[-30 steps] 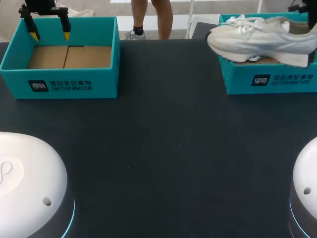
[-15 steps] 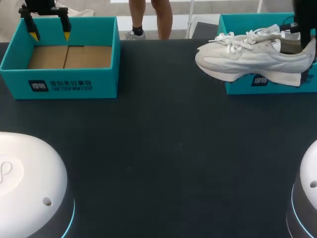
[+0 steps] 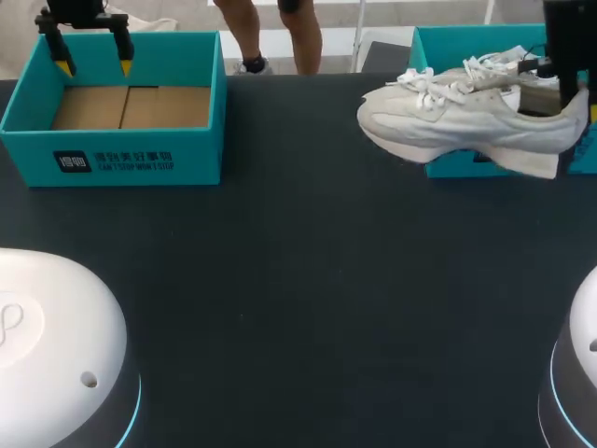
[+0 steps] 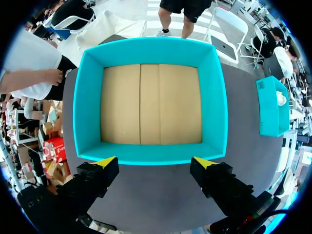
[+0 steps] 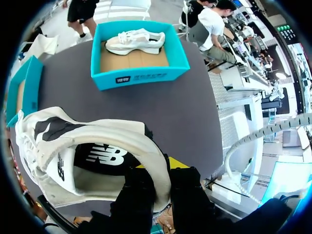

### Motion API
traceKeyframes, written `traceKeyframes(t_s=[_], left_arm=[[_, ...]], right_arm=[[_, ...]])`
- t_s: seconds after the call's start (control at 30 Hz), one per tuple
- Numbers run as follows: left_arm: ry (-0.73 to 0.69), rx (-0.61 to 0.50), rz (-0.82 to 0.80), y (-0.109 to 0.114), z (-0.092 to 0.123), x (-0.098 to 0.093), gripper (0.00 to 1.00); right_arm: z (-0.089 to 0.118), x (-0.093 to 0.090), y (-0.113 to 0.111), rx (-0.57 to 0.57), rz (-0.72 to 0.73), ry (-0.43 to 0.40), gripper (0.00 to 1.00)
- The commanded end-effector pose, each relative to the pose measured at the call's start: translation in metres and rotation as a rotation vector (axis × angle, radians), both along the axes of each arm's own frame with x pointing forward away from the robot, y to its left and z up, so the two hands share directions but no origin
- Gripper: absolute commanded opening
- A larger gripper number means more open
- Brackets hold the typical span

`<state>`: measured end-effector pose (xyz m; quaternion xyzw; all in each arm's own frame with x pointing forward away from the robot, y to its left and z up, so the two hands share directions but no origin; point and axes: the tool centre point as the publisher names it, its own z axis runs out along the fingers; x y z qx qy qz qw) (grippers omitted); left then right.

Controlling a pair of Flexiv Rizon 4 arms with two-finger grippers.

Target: Take the shoe out of the shoebox, open the shoe tongue, remove and reinsert the insole, then place the shoe into the shoebox

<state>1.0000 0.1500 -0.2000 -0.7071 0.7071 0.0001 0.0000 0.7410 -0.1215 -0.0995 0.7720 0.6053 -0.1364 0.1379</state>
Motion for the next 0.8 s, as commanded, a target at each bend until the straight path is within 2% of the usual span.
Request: traceKeyframes(t_s=[0.03,0.13,0.3,0.5,0.57,0.8], left_arm=[[0.0,0.0,0.0,0.0,0.0,0.0,1.0],[0.0,0.0,0.0,0.0,0.0,0.0,1.0],[0.0,0.0,0.0,0.0,0.0,0.0,1.0],[0.0,0.0,0.0,0.0,0.0,0.0,1.0],[0.0,0.0,0.0,0.0,0.0,0.0,1.0],[0.0,0.0,0.0,0.0,0.0,0.0,1.0]], right_arm=[[0.008,-0.034,0.023,-0.012,0.003,-0.022,0.0],[0.011,-0.053,0.04,-0.038,0.004,-0.018,0.0],[0.008,-0.078,0.054,-0.028,-0.038,-0.009,0.0],[-0.006,-0.105,0.071,-0.03,-0.065,0.031,0.0],[-0.008,-0.112,0.075,-0.029,-0.088,0.015,0.0],[-0.008,-0.112,0.075,-0.029,-0.088,0.015,0.0]])
